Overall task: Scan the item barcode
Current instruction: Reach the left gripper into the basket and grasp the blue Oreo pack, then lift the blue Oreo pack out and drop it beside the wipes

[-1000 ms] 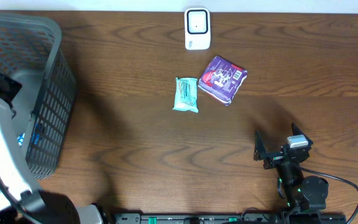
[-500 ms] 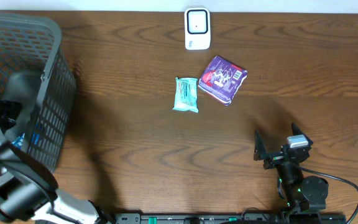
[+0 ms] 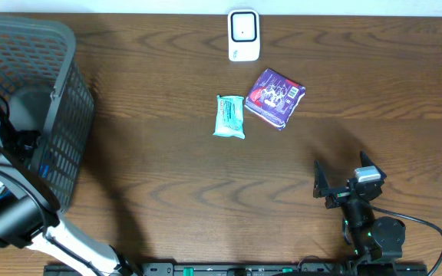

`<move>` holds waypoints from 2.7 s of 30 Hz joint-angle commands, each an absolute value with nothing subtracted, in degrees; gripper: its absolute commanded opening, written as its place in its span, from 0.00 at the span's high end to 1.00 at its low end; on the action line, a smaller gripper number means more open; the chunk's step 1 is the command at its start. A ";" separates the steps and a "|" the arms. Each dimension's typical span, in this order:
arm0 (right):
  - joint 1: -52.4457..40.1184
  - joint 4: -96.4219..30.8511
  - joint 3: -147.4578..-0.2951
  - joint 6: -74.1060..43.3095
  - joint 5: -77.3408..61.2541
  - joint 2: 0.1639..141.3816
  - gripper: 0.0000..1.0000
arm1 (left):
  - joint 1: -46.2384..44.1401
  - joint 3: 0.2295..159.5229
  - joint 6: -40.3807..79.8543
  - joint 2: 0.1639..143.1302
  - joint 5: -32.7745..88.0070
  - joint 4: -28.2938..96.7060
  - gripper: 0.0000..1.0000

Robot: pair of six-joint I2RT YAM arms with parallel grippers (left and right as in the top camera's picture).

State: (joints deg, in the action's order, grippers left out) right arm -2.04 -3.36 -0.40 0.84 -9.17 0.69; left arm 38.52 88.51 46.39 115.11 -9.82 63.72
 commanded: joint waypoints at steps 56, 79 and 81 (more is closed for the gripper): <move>-1.80 -3.57 -0.32 0.71 -9.15 0.45 0.01 | -15.33 89.03 11.81 63.90 3.88 35.29 0.93; -1.80 -3.57 -0.32 0.71 -9.13 0.45 0.01 | -23.88 89.03 4.95 101.30 2.92 36.77 0.40; -1.80 -3.57 -0.32 0.71 -9.15 0.45 0.01 | -23.68 89.08 4.93 100.31 2.92 36.95 0.40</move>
State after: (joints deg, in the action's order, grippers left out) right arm -2.04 -3.36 -0.40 0.86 -9.17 0.69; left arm -23.79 88.42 5.52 102.13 3.88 36.75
